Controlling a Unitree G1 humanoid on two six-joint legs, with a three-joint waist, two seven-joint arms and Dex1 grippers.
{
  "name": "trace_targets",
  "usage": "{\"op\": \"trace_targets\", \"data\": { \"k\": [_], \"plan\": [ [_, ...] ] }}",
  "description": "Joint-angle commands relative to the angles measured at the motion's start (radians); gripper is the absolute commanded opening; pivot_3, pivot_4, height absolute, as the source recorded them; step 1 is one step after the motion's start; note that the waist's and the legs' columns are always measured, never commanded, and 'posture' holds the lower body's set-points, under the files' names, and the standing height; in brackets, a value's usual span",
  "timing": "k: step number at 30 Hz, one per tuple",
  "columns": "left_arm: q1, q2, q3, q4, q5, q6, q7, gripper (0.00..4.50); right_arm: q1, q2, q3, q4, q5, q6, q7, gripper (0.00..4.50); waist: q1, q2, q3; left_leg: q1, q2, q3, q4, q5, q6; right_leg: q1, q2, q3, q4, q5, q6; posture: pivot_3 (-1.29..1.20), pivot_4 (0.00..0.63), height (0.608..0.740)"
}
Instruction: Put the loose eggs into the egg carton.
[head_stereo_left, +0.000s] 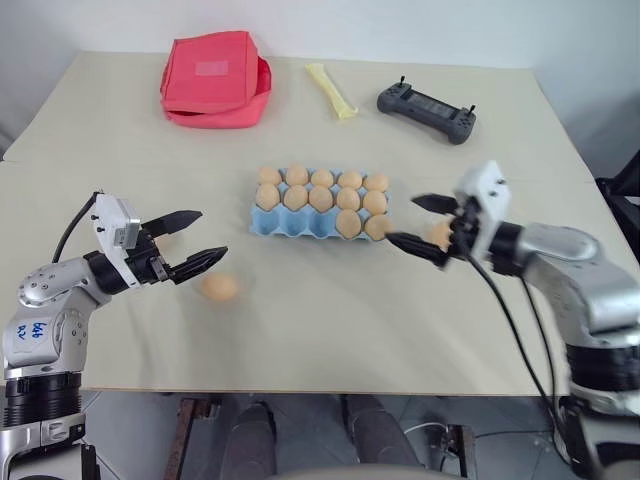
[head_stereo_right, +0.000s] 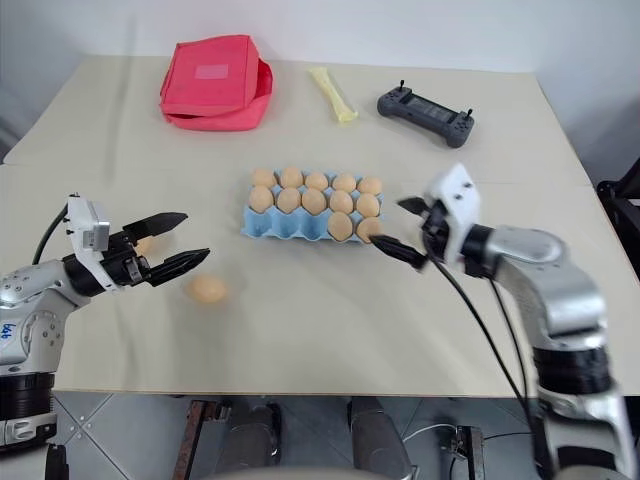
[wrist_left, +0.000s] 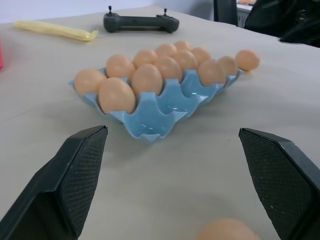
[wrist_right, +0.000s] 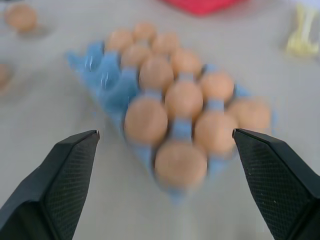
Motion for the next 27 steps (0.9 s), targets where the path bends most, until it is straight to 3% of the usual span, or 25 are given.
{"op": "trace_targets", "data": {
  "k": [1,7,11,18,24,27],
  "plan": [
    [-0.012,0.015,0.013,0.02,-0.004,-0.025,-0.019,4.5,0.115,-0.113,-0.172,-0.06,0.054,0.041,0.058,4.47,0.002,0.0,0.0,0.0,0.0,0.0,0.0,0.0,0.0,0.0,0.0,0.0,0.0,0.0,0.0,0.0,0.15,0.74],
    [-0.004,0.032,0.027,0.075,0.008,-0.052,-0.032,4.5,0.348,-0.19,-0.334,-0.077,0.064,0.072,0.078,4.47,-0.007,0.0,0.0,0.002,0.0,0.0,0.003,0.0,0.0,0.002,0.001,0.001,0.0,0.0,0.0,0.0,0.15,0.74],
    [0.001,0.037,0.029,0.083,0.008,-0.059,-0.033,4.5,0.387,-0.18,-0.348,-0.08,0.072,0.083,0.055,4.47,-0.007,0.0,0.0,0.002,0.0,0.001,0.006,0.0,0.0,0.003,0.0,0.002,0.0,-0.003,-0.007,0.0,0.15,0.74],
    [0.002,0.031,0.029,0.068,0.005,-0.063,-0.018,4.5,0.2,-0.078,-0.216,0.025,0.045,0.034,-0.045,4.47,-0.01,0.0,0.0,0.003,0.0,0.001,0.008,0.002,0.002,0.006,0.0,0.003,-0.003,-0.003,-0.012,0.0,0.15,0.74],
    [0.021,0.028,0.038,0.028,-0.004,-0.056,0.002,4.5,0.005,0.046,-0.09,0.259,-0.047,-0.108,-0.1,4.47,-0.009,0.0,0.0,0.002,0.0,0.001,0.006,0.002,0.002,0.005,0.0,0.003,-0.004,-0.003,-0.012,0.0,0.15,0.74],
    [0.043,0.029,0.051,0.002,-0.009,-0.052,0.013,4.5,-0.071,0.105,-0.05,0.393,-0.091,-0.194,-0.114,4.47,-0.007,0.0,0.0,0.001,0.0,0.001,0.005,0.002,0.002,0.004,0.0,0.002,-0.004,0.001,-0.004,0.0,0.15,0.74]
  ]
}}
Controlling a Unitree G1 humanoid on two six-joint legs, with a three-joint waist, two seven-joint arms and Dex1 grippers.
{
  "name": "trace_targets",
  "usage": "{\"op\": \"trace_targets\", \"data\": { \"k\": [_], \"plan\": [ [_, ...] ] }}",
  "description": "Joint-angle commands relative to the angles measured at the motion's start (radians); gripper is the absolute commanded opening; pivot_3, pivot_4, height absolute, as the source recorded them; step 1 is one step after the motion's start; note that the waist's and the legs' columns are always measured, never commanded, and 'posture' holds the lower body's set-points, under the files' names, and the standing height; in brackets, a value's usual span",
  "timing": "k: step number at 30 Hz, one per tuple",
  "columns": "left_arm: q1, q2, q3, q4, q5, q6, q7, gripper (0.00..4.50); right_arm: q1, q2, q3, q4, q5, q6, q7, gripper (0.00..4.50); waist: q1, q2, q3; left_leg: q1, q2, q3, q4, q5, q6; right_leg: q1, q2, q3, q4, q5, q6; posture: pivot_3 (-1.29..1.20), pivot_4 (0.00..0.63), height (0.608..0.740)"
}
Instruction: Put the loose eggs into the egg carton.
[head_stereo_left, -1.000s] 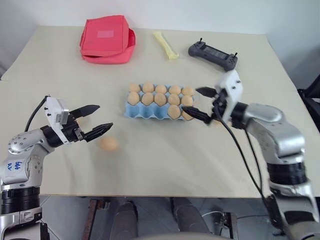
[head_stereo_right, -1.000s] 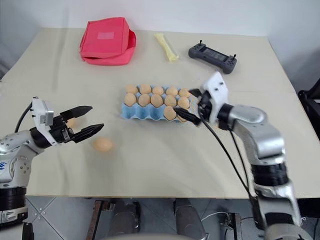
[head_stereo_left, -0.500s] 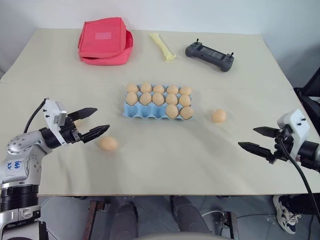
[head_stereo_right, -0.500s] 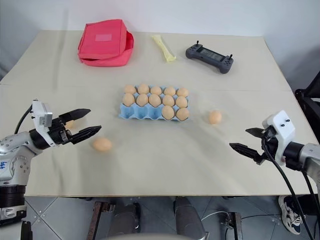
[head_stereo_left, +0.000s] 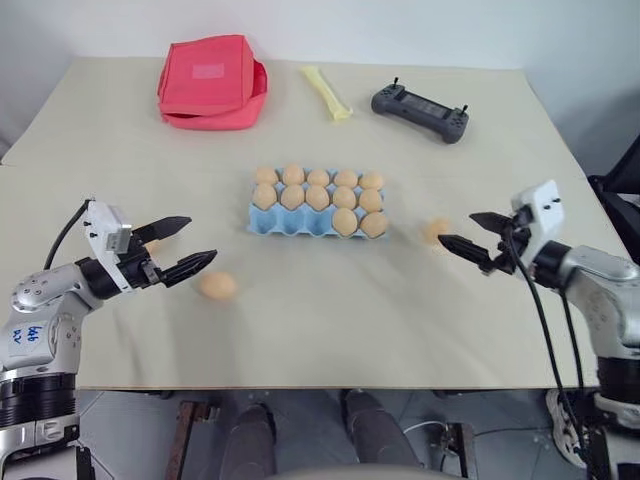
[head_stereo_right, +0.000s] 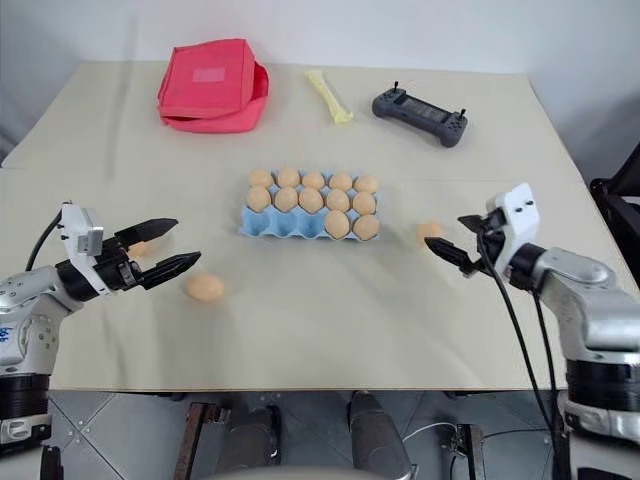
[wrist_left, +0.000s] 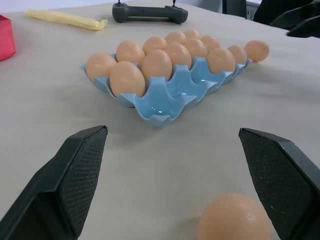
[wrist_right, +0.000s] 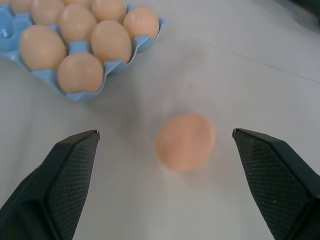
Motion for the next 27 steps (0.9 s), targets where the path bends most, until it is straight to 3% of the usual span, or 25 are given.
{"op": "trace_targets", "data": {
  "k": [1,7,10,15,22,27],
  "plan": [
    [0.022,0.01,0.039,-0.059,-0.021,-0.003,0.015,4.5,-0.065,0.044,0.021,0.119,-0.046,-0.112,-0.015,4.47,0.0,0.0,0.0,0.0,0.0,0.0,-0.001,0.0,0.0,0.0,0.0,0.0,0.0,0.0,0.001,0.0,0.15,0.74],
    [0.064,0.008,0.064,-0.107,-0.029,0.01,0.037,4.5,-0.139,0.101,0.091,0.292,-0.11,-0.194,-0.002,4.47,0.001,0.0,0.0,0.0,0.0,0.0,-0.004,-0.001,0.0,-0.002,0.0,-0.001,0.002,0.002,0.006,0.0,0.15,0.74],
    [0.084,0.008,0.073,-0.131,-0.035,0.017,0.046,4.5,-0.142,0.102,0.111,0.299,-0.135,-0.21,-0.005,3.85,0.0,0.0,0.0,0.0,0.0,0.0,-0.003,-0.001,-0.001,-0.002,0.0,-0.001,0.002,0.002,0.006,0.0,0.15,0.74],
    [0.111,0.009,0.09,-0.159,-0.041,0.028,0.055,4.5,-0.126,0.083,0.102,0.222,-0.128,-0.181,0.005,2.18,0.0,0.001,0.0,0.0,0.0,0.0,-0.002,-0.001,-0.001,-0.002,0.0,-0.001,0.003,0.002,0.006,0.0,0.15,0.74],
    [0.133,0.01,0.097,-0.179,-0.048,0.035,0.062,4.5,-0.133,0.063,0.091,-0.08,-0.057,-0.044,0.003,2.09,-0.002,0.001,0.0,0.0,0.0,0.0,-0.002,-0.001,-0.001,-0.003,0.0,-0.001,0.004,0.002,0.006,0.0,0.15,0.74],
    [0.124,0.0,0.081,-0.184,-0.047,0.036,0.067,4.5,-0.229,0.158,0.166,-0.224,0.011,0.075,-0.03,2.09,-0.009,0.001,0.0,0.0,0.0,0.0,-0.002,-0.001,-0.001,-0.003,0.0,-0.001,0.004,0.002,0.005,0.0,0.15,0.74]
  ]
}}
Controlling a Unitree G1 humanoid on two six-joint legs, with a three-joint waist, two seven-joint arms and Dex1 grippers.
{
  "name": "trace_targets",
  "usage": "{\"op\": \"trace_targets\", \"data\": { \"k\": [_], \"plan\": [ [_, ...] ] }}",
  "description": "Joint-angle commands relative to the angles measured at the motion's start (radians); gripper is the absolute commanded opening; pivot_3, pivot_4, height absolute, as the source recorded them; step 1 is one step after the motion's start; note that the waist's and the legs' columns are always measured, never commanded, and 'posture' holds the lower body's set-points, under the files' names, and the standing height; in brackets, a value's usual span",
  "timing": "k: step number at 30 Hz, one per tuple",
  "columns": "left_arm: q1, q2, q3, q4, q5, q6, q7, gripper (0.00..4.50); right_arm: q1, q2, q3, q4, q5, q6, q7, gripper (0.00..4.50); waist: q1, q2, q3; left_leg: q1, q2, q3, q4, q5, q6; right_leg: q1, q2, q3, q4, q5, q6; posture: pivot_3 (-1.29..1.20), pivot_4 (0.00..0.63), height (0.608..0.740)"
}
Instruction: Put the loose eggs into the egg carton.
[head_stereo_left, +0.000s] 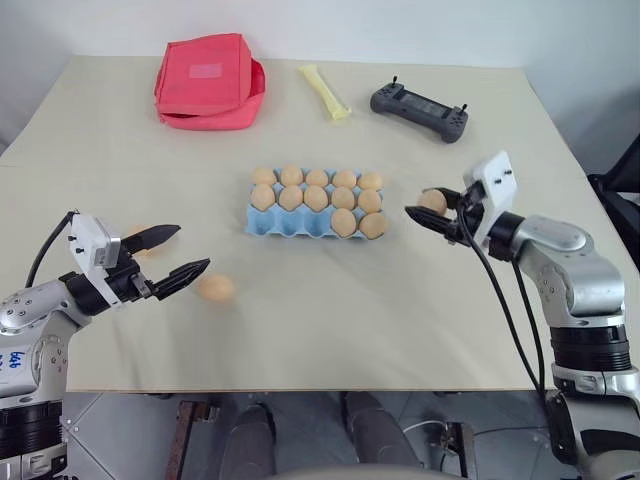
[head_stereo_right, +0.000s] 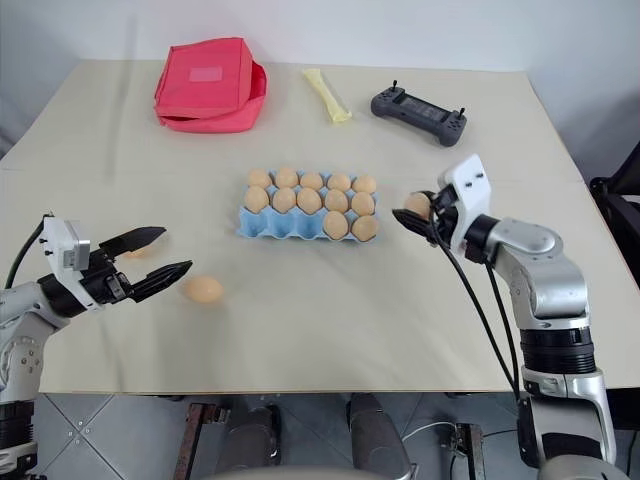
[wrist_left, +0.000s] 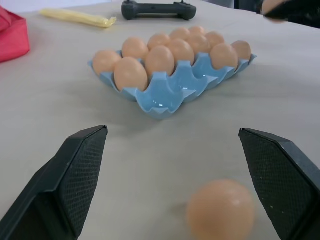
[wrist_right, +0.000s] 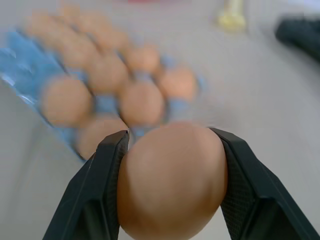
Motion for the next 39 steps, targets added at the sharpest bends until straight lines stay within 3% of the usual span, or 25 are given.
{"op": "trace_targets", "data": {
  "k": [1,9,18,22,25,32,36,39],
  "plan": [
    [-0.006,-0.003,0.01,-0.029,-0.022,-0.003,0.005,4.5,-0.076,0.084,0.067,-0.091,0.042,0.046,-0.032,2.09,-0.006,0.0,0.0,0.0,0.0,0.0,0.0,0.0,0.0,0.0,0.0,0.0,0.0,0.0,0.0,0.0,0.15,0.74],
    [0.004,-0.008,0.019,-0.045,-0.023,-0.008,0.02,4.5,-0.175,0.305,0.208,0.121,-0.059,-0.076,-0.092,2.09,-0.018,0.0,0.0,-0.001,0.0,0.0,-0.001,0.0,-0.001,-0.001,0.0,-0.001,-0.001,0.0,0.0,0.0,0.15,0.74],
    [0.052,-0.009,0.051,-0.089,-0.034,-0.003,0.053,4.5,-0.249,0.444,0.276,0.39,-0.175,-0.243,-0.116,2.09,-0.029,0.0,0.0,-0.001,0.0,0.0,-0.005,0.0,-0.001,-0.004,0.0,-0.001,0.001,-0.001,-0.001,0.0,0.15,0.74],
    [0.065,-0.014,0.055,-0.106,-0.038,-0.001,0.068,4.5,-0.288,0.465,0.273,0.483,-0.218,-0.288,-0.131,3.47,-0.04,0.0,0.0,-0.001,0.0,0.0,-0.005,0.001,-0.002,-0.004,0.0,-0.001,0.002,-0.001,-0.001,0.0,0.15,0.74],
    [0.072,-0.015,0.06,-0.114,-0.041,0.0,0.079,4.5,-0.293,0.454,0.261,0.458,-0.216,-0.284,-0.114,4.46,-0.045,0.0,0.0,-0.002,0.0,0.0,-0.005,0.001,-0.002,-0.004,0.0,-0.001,0.002,-0.001,-0.001,0.0,0.15,0.74],
    [0.084,-0.012,0.074,-0.14,-0.049,0.024,0.121,4.5,-0.259,0.371,0.215,0.225,-0.132,-0.193,-0.024,4.46,-0.046,0.0,0.0,-0.002,0.0,0.0,-0.006,0.001,-0.002,-0.005,0.0,-0.001,0.002,-0.001,-0.001,0.0,0.15,0.74],
    [0.097,-0.013,0.098,-0.173,-0.057,0.058,0.184,4.5,-0.22,0.268,0.184,0.102,-0.06,-0.139,0.077,4.46,-0.044,0.0,0.0,-0.002,0.0,0.0,-0.007,0.001,-0.002,-0.006,0.0,-0.001,0.002,-0.001,-0.002,0.0,0.15,0.74],
    [0.149,-0.028,0.154,-0.239,-0.068,0.1,0.259,4.5,-0.15,0.105,0.163,0.07,-0.011,-0.16,0.266,4.46,-0.042,-0.001,0.0,-0.002,0.0,0.0,-0.007,0.001,-0.002,-0.006,0.0,-0.001,0.001,-0.001,-0.001,0.0,0.15,0.74]
  ]
}}
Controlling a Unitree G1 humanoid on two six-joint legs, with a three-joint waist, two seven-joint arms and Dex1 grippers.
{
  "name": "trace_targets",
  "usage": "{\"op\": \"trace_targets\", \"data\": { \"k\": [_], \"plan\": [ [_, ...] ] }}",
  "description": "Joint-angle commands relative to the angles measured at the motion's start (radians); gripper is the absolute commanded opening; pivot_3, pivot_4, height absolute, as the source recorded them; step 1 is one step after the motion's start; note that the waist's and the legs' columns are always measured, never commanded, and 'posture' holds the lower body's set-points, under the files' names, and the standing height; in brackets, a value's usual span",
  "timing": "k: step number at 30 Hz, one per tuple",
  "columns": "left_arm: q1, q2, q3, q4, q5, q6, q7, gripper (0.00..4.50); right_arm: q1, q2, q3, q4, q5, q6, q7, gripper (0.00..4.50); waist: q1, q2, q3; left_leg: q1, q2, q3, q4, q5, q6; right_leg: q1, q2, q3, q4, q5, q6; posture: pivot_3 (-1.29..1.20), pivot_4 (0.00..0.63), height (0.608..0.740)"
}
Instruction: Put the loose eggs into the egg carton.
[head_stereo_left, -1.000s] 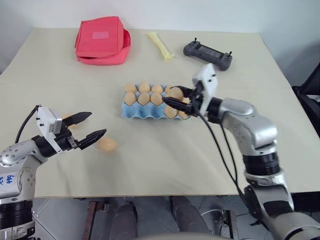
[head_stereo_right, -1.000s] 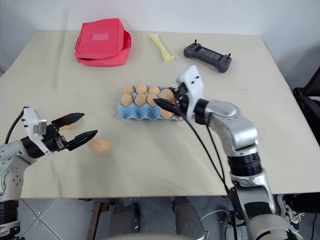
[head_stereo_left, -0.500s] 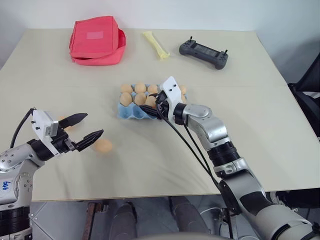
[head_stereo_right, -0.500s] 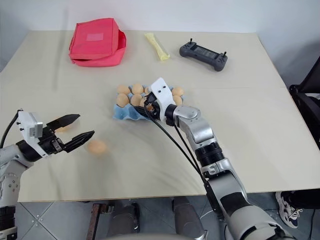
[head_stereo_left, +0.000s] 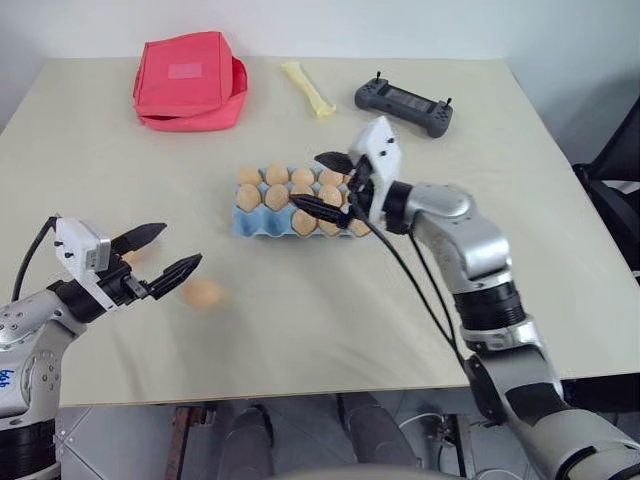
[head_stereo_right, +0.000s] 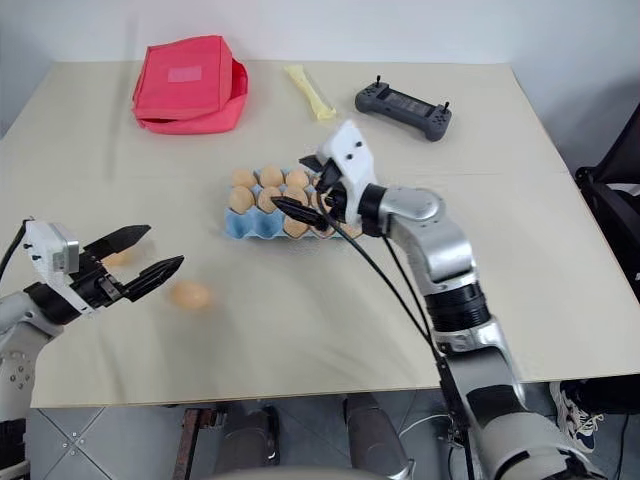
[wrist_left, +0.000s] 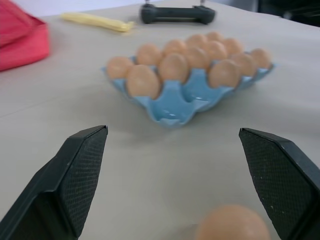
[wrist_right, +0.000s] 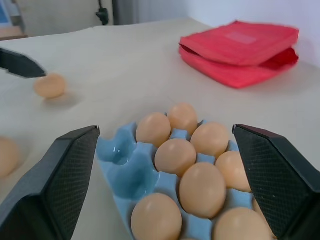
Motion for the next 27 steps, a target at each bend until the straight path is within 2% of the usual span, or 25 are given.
{"op": "trace_targets", "data": {
  "k": [1,4,8,13,18,24,27],
  "plan": [
    [0.074,-0.016,0.093,-0.118,-0.024,0.069,0.105,4.5,0.077,-0.168,-0.044,-0.052,0.066,-0.036,0.227,4.46,0.003,0.0,0.0,0.0,0.0,0.0,0.0,0.0,0.0,0.0,0.0,0.0,-0.001,0.0,0.0,0.0,0.15,0.74],
    [0.152,-0.037,0.128,-0.189,-0.024,0.136,0.182,4.5,0.116,-0.265,-0.044,-0.03,0.095,-0.048,0.35,4.46,0.001,0.0,0.0,0.0,0.0,0.001,0.0,-0.001,0.001,0.001,-0.001,0.0,-0.002,-0.001,0.001,0.0,0.15,0.74],
    [0.273,-0.114,0.208,-0.322,-0.077,0.166,0.248,4.5,0.139,-0.356,-0.016,0.024,0.091,-0.074,0.507,4.46,-0.005,0.0,0.0,0.001,0.0,0.001,0.001,-0.001,0.001,0.001,0.0,0.001,0.0,-0.001,0.001,0.0,0.15,0.74],
    [0.493,-0.199,0.291,-0.484,-0.126,0.182,0.26,4.5,0.121,-0.377,0.005,0.088,0.076,-0.122,0.629,4.46,-0.004,0.0,0.0,0.002,0.0,0.001,0.003,-0.001,0.001,0.002,0.0,0.001,0.0,-0.002,0.0,0.0,0.15,0.74],
    [0.631,-0.229,0.341,-0.535,-0.17,0.201,0.257,4.5,0.057,-0.337,0.036,0.193,0.045,-0.179,0.666,4.46,-0.003,-0.001,0.0,0.001,-0.001,0.002,0.007,-0.001,0.0,0.003,-0.001,0.002,-0.001,-0.009,-0.014,0.0,0.15,0.74],
    [0.607,-0.211,0.275,-0.568,-0.172,0.234,0.316,4.5,0.007,-0.277,0.052,0.249,0.032,-0.202,0.663,4.46,-0.004,-0.001,0.001,0.004,-0.001,0.001,0.011,-0.001,0.001,0.01,-0.001,0.002,-0.007,-0.008,-0.015,0.0,0.15,0.74],
    [0.527,-0.154,0.197,-0.547,-0.163,0.288,0.336,4.5,0.013,-0.261,0.052,0.229,0.034,-0.195,0.66,4.46,-0.001,-0.001,0.001,0.004,-0.001,0.001,0.011,-0.001,0.0,0.011,-0.001,0.002,-0.008,-0.008,-0.016,0.0,0.15,0.74]
  ]
}}
